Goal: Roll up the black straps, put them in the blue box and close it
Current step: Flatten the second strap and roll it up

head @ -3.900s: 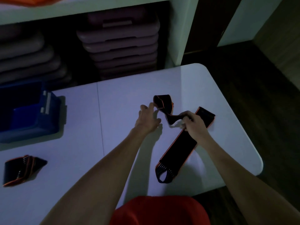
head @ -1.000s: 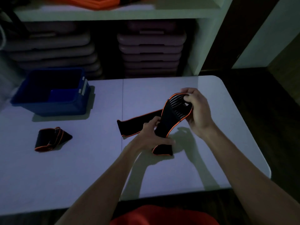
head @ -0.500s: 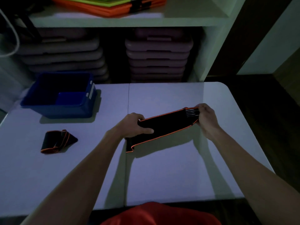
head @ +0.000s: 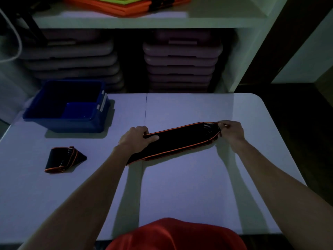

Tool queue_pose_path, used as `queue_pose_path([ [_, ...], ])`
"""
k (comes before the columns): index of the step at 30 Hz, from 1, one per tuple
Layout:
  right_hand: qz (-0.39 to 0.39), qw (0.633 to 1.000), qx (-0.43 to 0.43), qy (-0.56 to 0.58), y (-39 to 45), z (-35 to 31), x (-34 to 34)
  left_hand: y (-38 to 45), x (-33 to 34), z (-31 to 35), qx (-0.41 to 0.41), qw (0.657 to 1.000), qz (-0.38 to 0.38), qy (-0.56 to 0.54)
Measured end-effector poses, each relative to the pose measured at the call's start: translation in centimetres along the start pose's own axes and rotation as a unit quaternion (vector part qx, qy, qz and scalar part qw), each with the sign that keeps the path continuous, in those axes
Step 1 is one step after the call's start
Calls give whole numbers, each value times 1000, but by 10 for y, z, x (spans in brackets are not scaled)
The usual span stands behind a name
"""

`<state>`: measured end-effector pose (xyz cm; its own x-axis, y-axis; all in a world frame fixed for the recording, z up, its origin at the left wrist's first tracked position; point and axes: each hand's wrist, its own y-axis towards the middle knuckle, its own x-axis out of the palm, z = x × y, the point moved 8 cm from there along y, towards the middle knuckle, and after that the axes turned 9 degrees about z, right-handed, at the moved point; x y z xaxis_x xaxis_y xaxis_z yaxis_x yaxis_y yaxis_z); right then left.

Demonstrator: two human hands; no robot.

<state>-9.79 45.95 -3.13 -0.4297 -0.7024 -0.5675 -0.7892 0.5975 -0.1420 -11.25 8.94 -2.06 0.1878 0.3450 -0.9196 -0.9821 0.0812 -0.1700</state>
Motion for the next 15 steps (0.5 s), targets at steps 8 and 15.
queue_pose_path([
  [8, 26, 998, 53, -28, 6, 9, 7, 0, 21, -4, 13, 1000, -14, -4],
  [15, 72, 995, 38, -51, 7, 5, 1, 5, 22, -7, 9, 1000, -2, 23],
])
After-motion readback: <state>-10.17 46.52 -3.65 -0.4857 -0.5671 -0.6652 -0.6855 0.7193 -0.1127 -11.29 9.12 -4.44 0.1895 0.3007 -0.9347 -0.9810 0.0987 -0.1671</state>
